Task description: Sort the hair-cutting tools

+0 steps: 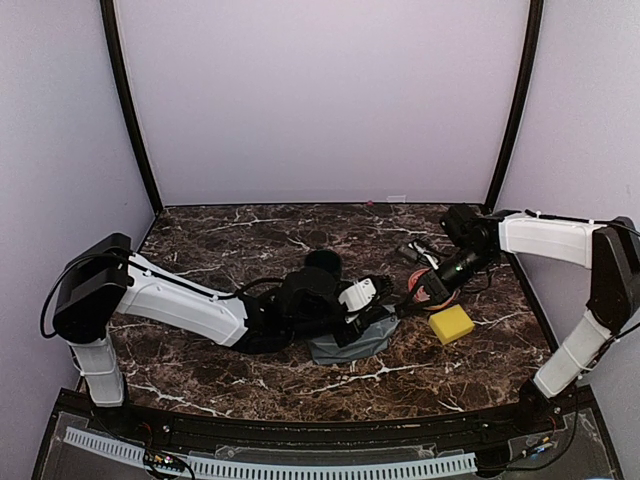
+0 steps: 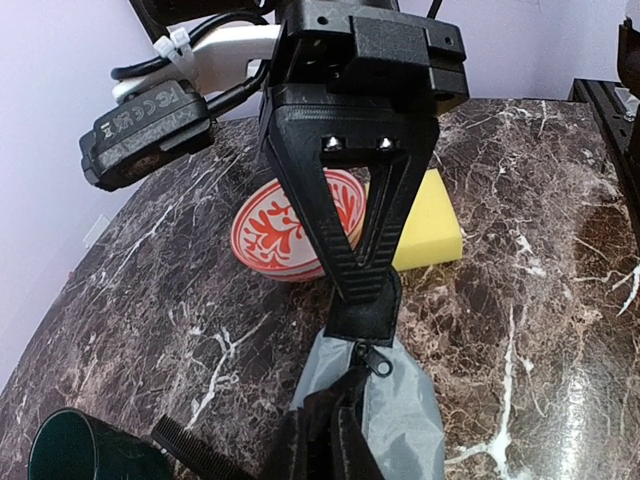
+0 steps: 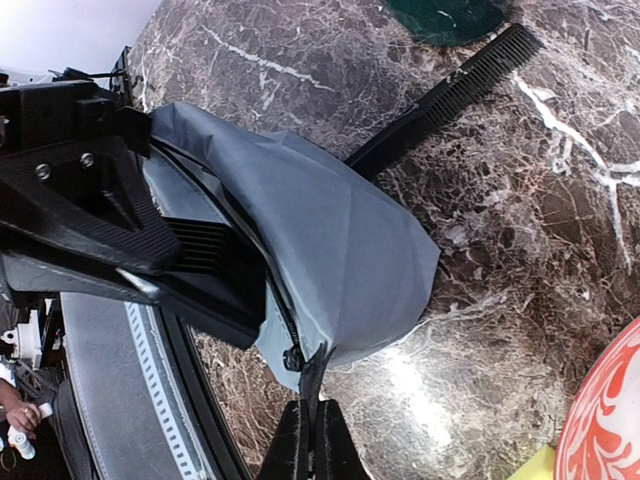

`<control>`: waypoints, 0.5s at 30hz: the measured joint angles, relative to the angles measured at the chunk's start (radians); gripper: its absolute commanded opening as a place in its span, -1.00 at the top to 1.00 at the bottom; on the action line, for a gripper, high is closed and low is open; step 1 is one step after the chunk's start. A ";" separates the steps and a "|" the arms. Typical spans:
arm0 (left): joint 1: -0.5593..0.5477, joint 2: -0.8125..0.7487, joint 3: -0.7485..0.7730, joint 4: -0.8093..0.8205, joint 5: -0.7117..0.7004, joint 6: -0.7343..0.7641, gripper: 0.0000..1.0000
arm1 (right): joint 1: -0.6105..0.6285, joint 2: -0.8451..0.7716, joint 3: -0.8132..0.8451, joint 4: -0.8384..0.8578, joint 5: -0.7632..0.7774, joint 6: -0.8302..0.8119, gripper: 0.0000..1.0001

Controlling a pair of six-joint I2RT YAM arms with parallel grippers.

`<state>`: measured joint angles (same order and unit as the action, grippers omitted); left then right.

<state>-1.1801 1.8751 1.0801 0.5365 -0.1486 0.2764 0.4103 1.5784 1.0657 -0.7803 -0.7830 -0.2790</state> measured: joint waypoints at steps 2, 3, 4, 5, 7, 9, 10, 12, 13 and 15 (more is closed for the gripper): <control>0.000 0.003 0.002 -0.008 -0.007 0.003 1.00 | 0.000 0.000 0.000 -0.002 -0.011 0.000 1.00; 0.000 0.005 0.003 -0.014 -0.012 0.005 1.00 | 0.000 0.000 0.000 -0.003 -0.016 0.000 1.00; 0.000 0.006 0.003 -0.017 -0.017 0.008 1.00 | 0.000 0.000 0.000 -0.003 -0.020 0.000 1.00; 0.000 0.008 0.004 -0.018 -0.023 0.010 1.00 | -0.001 0.000 0.000 -0.004 -0.026 0.000 1.00; 0.000 0.009 0.004 -0.023 -0.035 0.016 1.00 | -0.001 0.000 0.000 -0.005 -0.033 0.000 1.00; 0.000 0.009 0.005 -0.036 -0.048 0.024 1.00 | -0.001 0.000 0.000 -0.005 -0.037 0.000 1.00; 0.000 0.010 0.007 -0.042 -0.056 0.031 1.00 | -0.001 0.000 0.000 -0.005 -0.038 0.000 1.00; 0.000 0.015 0.016 -0.061 -0.071 0.042 1.00 | -0.001 0.000 0.000 -0.005 -0.043 0.000 1.00; 0.000 0.018 0.019 -0.066 -0.077 0.051 1.00 | -0.001 0.000 0.000 -0.006 -0.045 0.000 1.00; 0.000 0.019 0.023 -0.077 -0.082 0.068 1.00 | -0.001 0.000 0.000 -0.006 -0.052 0.000 1.00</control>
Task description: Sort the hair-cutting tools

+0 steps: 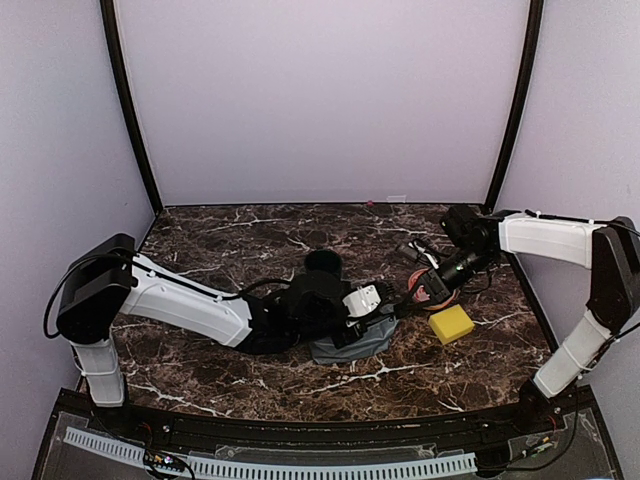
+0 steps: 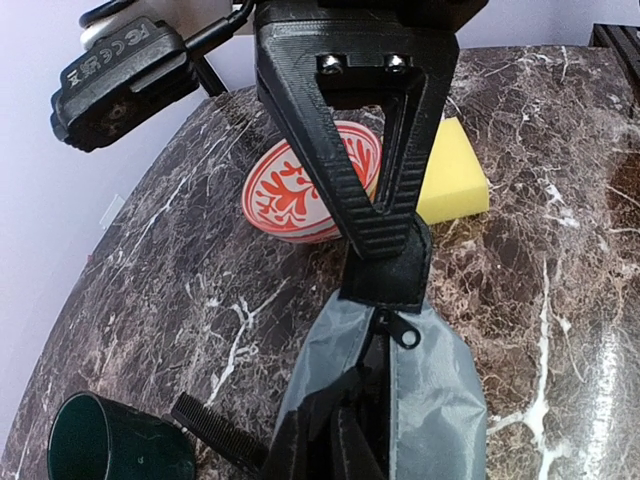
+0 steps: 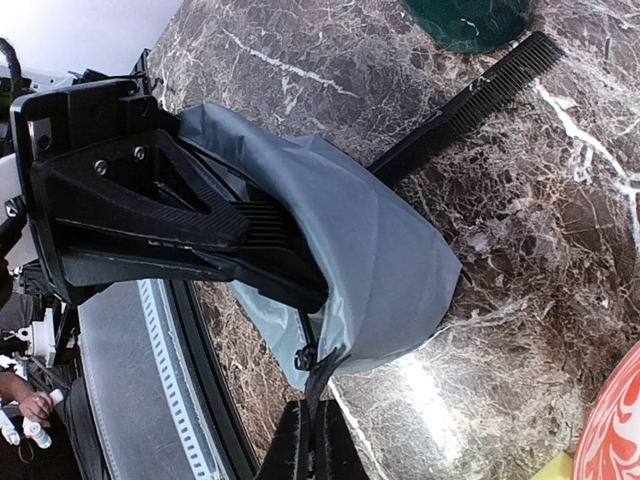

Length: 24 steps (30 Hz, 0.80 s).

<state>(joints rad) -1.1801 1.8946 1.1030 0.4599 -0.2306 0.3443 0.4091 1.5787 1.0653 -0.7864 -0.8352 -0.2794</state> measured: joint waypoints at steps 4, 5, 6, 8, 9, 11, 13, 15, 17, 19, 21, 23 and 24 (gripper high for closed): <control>-0.001 0.002 0.004 -0.013 0.003 0.031 1.00 | 0.000 0.002 0.000 0.000 -0.005 0.000 1.00; -0.001 0.003 0.004 -0.018 0.005 0.037 1.00 | 0.000 0.002 0.000 0.000 -0.006 0.000 1.00; -0.001 0.004 0.004 -0.023 0.008 0.042 1.00 | 0.000 0.002 0.000 0.000 -0.007 0.000 1.00; -0.001 0.008 0.006 -0.037 0.015 0.048 1.00 | 0.000 0.002 0.000 0.000 -0.009 0.000 1.00; -0.001 0.011 0.010 -0.045 0.022 0.052 1.00 | 0.000 0.002 0.000 0.000 -0.011 0.000 1.00; -0.001 0.021 0.020 -0.059 0.036 0.058 1.00 | 0.000 0.002 0.000 -0.001 -0.014 0.000 1.00; -0.001 0.029 0.029 -0.062 0.041 0.063 1.00 | -0.001 0.002 0.000 -0.001 -0.015 0.000 1.00; -0.001 0.040 0.044 -0.075 0.037 0.064 1.00 | -0.003 0.002 0.000 -0.001 -0.019 0.000 1.00; -0.001 0.059 0.066 -0.085 0.025 0.065 1.00 | -0.005 0.002 0.000 -0.001 -0.022 0.000 1.00; -0.001 0.074 0.084 -0.096 0.008 0.068 1.00 | -0.005 0.002 0.000 -0.001 -0.024 0.000 1.00; -0.001 0.086 0.097 -0.100 -0.010 0.069 1.00 | -0.005 0.002 0.000 -0.001 -0.026 0.000 1.00; -0.001 0.099 0.111 -0.103 -0.026 0.072 0.83 | -0.005 0.002 0.000 -0.001 -0.027 0.000 1.00; -0.002 0.105 0.117 -0.103 -0.034 0.074 0.67 | -0.005 0.002 0.000 -0.001 -0.027 0.000 1.00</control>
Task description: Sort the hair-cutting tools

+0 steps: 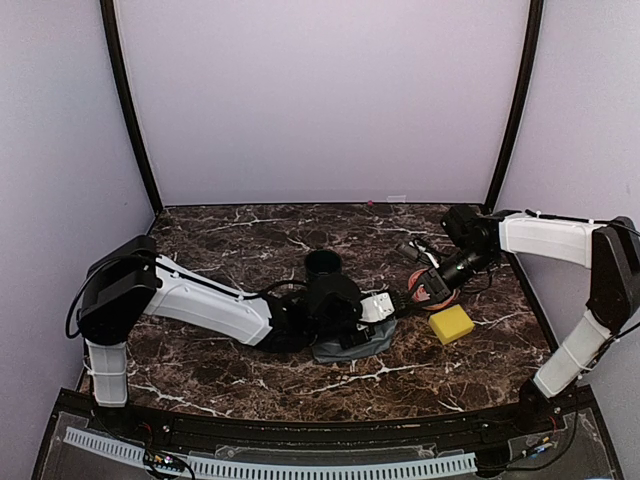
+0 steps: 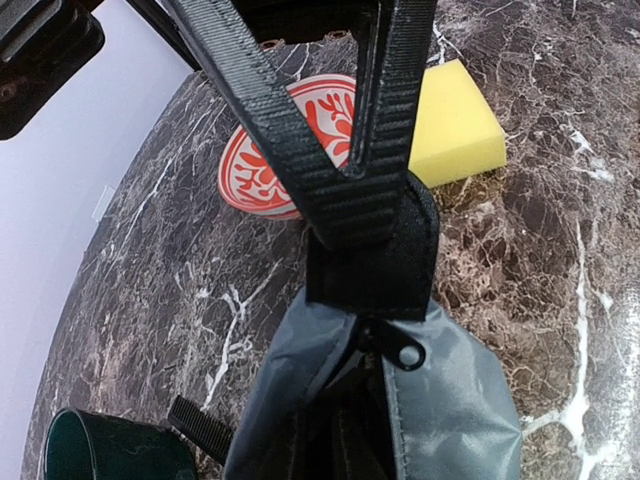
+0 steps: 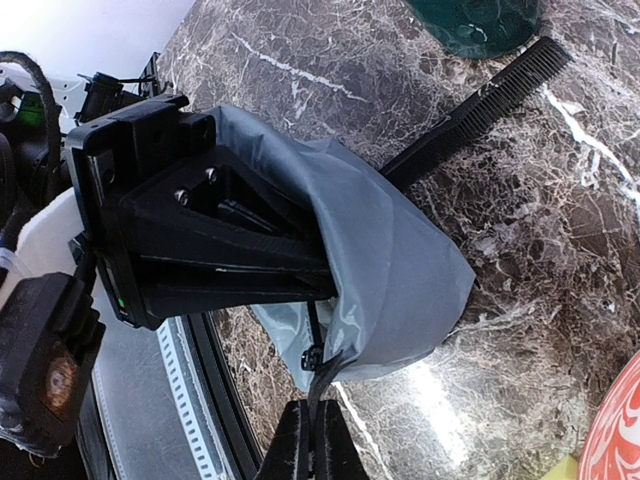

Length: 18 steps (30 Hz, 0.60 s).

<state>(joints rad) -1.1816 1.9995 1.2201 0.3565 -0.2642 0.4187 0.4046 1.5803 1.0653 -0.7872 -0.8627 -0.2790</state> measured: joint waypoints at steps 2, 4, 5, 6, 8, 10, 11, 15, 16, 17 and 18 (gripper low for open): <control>0.000 0.007 0.008 -0.005 -0.008 0.004 0.52 | 0.000 0.000 0.000 0.000 -0.001 0.000 1.00; -0.001 0.010 0.013 -0.016 -0.013 0.006 0.46 | 0.000 0.000 0.000 0.000 -0.001 0.000 1.00; -0.001 0.011 0.019 -0.025 -0.015 0.005 0.42 | 0.000 0.000 0.000 0.000 -0.002 0.000 1.00; -0.001 0.011 0.023 -0.034 -0.017 0.005 0.38 | 0.000 0.002 0.000 0.000 -0.002 0.000 1.00; -0.001 0.011 0.028 -0.045 -0.023 0.001 0.30 | 0.000 0.013 0.000 0.001 -0.006 0.000 1.00; -0.001 0.008 0.029 -0.061 -0.027 -0.005 0.19 | -0.002 0.028 0.000 0.000 -0.010 0.000 1.00; -0.002 0.002 0.028 -0.072 -0.027 -0.009 0.14 | -0.002 0.033 0.000 0.000 -0.012 0.000 1.00; -0.004 -0.072 0.016 -0.120 -0.021 -0.037 -0.03 | -0.006 0.037 0.000 0.000 -0.017 0.000 1.00; -0.005 -0.106 0.006 -0.130 -0.017 -0.049 -0.06 | -0.007 0.037 0.000 0.000 -0.018 0.000 1.00; -0.005 -0.148 -0.005 -0.145 -0.016 -0.065 -0.11 | -0.008 0.038 0.000 0.000 -0.019 0.000 1.00; -0.006 -0.195 -0.017 -0.159 -0.016 -0.080 -0.17 | -0.008 0.039 0.000 0.000 -0.020 -0.001 1.00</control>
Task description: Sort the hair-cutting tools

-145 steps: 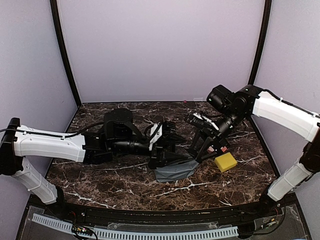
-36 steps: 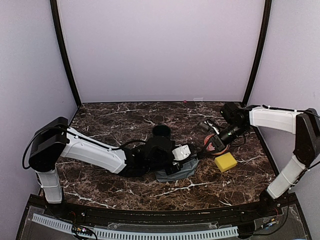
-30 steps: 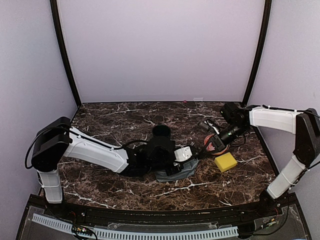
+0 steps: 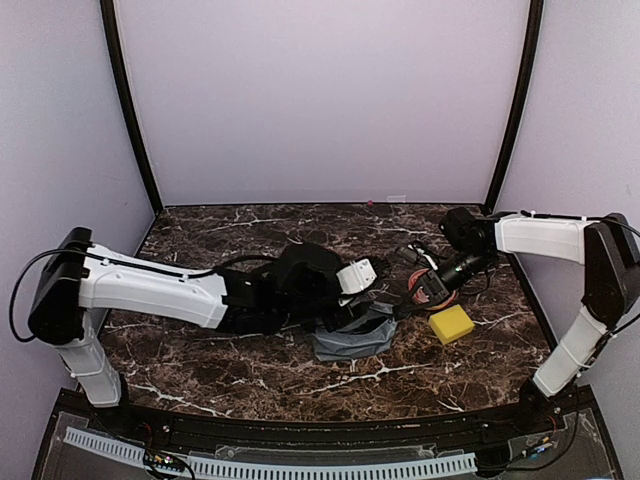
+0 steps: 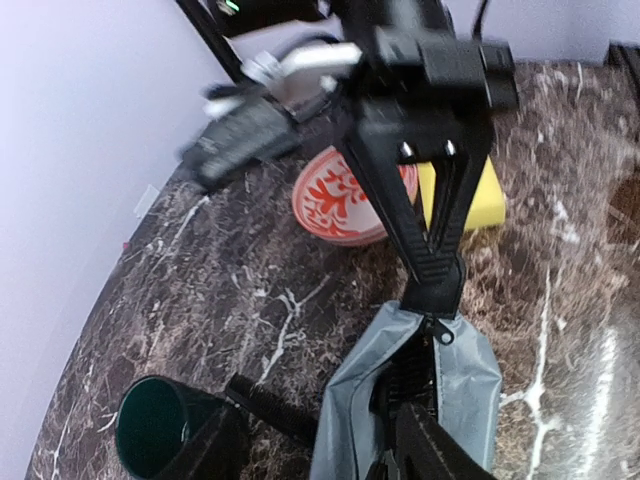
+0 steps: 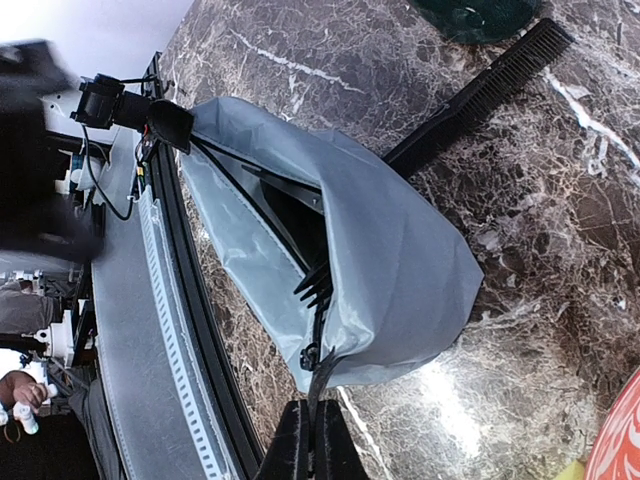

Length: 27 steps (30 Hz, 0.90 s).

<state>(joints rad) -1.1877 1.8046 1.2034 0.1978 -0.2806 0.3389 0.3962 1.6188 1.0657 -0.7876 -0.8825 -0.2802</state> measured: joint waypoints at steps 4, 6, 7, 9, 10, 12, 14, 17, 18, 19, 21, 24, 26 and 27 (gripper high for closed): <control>0.001 -0.188 -0.033 -0.060 -0.037 -0.100 -0.24 | -0.002 0.000 0.006 -0.010 -0.006 -0.009 1.00; 0.009 -0.262 -0.039 -0.113 -0.044 -0.178 -0.24 | -0.003 0.000 0.013 -0.017 -0.012 -0.013 1.00; 0.018 -0.291 -0.042 -0.144 -0.040 -0.224 -0.24 | -0.003 0.000 0.015 -0.019 -0.014 -0.014 1.00; 0.047 -0.331 -0.055 -0.205 -0.014 -0.325 -0.22 | -0.004 0.000 0.016 -0.021 -0.015 -0.016 1.00; 0.065 -0.346 -0.067 -0.233 0.008 -0.385 -0.21 | -0.004 0.000 0.016 -0.021 -0.015 -0.017 1.00; 0.100 -0.366 -0.101 -0.291 0.058 -0.507 -0.16 | -0.004 0.000 0.016 -0.021 -0.014 -0.017 1.00; 0.133 -0.371 -0.138 -0.338 0.111 -0.621 -0.14 | -0.004 0.000 0.016 -0.020 -0.011 -0.017 1.00; 0.164 -0.369 -0.180 -0.416 0.193 -0.765 -0.14 | -0.004 0.001 0.016 -0.021 -0.010 -0.017 1.00; 0.170 -0.365 -0.185 -0.436 0.218 -0.802 -0.13 | -0.004 0.001 0.016 -0.020 -0.011 -0.017 1.00; 0.174 -0.360 -0.188 -0.448 0.239 -0.830 -0.12 | -0.004 0.001 0.016 -0.020 -0.010 -0.017 1.00; 0.182 -0.347 -0.191 -0.460 0.279 -0.885 -0.08 | -0.004 0.001 0.016 -0.020 -0.010 -0.017 1.00; 0.188 -0.323 -0.200 -0.454 0.338 -0.933 0.07 | -0.004 0.001 0.016 -0.020 -0.006 -0.017 1.00; 0.190 -0.305 -0.203 -0.452 0.369 -0.953 0.17 | -0.004 0.001 0.016 -0.019 -0.003 -0.017 1.00; 0.191 -0.295 -0.203 -0.452 0.378 -0.956 0.22 | -0.004 0.001 0.016 -0.018 -0.002 -0.016 1.00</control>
<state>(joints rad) -0.9966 1.5093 1.0008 -0.2543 0.0975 -0.6170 0.3920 1.6196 1.0813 -0.8051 -0.8841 -0.2962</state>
